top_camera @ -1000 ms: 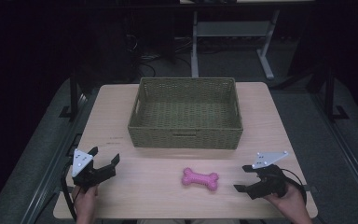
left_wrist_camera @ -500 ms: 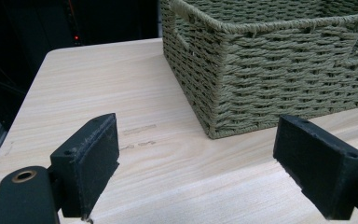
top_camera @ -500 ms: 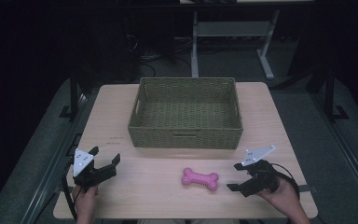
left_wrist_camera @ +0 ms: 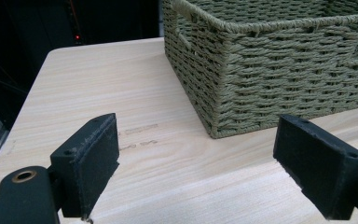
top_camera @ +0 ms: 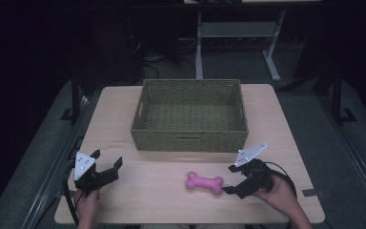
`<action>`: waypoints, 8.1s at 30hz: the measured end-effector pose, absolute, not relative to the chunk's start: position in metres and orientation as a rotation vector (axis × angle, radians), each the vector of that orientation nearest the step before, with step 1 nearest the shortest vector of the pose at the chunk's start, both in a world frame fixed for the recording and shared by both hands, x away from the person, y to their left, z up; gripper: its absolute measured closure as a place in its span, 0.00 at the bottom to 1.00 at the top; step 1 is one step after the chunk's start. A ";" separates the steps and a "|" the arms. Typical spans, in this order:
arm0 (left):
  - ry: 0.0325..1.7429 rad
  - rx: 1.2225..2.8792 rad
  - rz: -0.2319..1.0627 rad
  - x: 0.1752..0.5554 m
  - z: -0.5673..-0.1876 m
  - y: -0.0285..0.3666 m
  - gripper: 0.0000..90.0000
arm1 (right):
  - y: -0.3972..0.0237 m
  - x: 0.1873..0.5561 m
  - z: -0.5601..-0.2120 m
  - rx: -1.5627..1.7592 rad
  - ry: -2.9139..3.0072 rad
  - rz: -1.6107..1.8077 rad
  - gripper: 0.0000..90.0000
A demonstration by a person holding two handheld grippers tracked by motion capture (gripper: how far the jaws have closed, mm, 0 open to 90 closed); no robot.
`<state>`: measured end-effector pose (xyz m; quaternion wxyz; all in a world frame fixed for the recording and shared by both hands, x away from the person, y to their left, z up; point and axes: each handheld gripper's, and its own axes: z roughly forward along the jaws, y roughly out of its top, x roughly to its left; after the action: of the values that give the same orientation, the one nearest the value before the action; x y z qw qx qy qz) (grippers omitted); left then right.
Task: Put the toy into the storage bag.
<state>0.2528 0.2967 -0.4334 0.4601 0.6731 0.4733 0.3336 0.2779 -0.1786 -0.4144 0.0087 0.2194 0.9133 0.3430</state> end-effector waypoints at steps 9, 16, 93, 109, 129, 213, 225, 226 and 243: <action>1.165 1.659 0.822 0.253 -0.434 0.297 0.15 | -0.163 0.284 -0.413 0.620 2.894 1.049 0.23; 1.161 1.665 0.819 0.253 -0.434 0.296 0.15 | -0.156 0.289 -0.414 0.606 2.920 1.041 0.22; 1.159 1.675 0.804 0.256 -0.436 0.295 0.15 | -0.081 0.311 -0.436 0.365 3.099 0.616 0.50; 1.163 1.675 0.802 0.256 -0.436 0.296 0.15 | -0.077 0.309 -0.438 0.292 3.095 0.543 0.63; 1.167 1.671 0.799 0.256 -0.436 0.297 0.15 | -0.083 0.311 -0.433 0.296 3.103 0.593 0.64; 1.167 1.674 0.796 0.256 -0.436 0.297 0.15 | -0.110 0.330 -0.348 0.274 3.043 0.730 0.65; 1.166 1.674 0.796 0.256 -0.436 0.297 0.15 | -0.114 0.333 -0.340 0.280 3.035 0.745 0.65; 1.167 1.672 0.796 0.256 -0.436 0.297 0.15 | -0.114 0.333 -0.339 0.282 3.036 0.748 0.65; 1.166 1.673 0.795 0.256 -0.436 0.297 0.15 | -0.116 0.339 -0.324 0.275 3.021 0.766 0.65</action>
<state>0.2564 0.2967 -0.4356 0.4585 0.6792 0.4735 0.3228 0.3395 -0.1159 -0.3242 0.0062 0.0879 0.9656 0.2447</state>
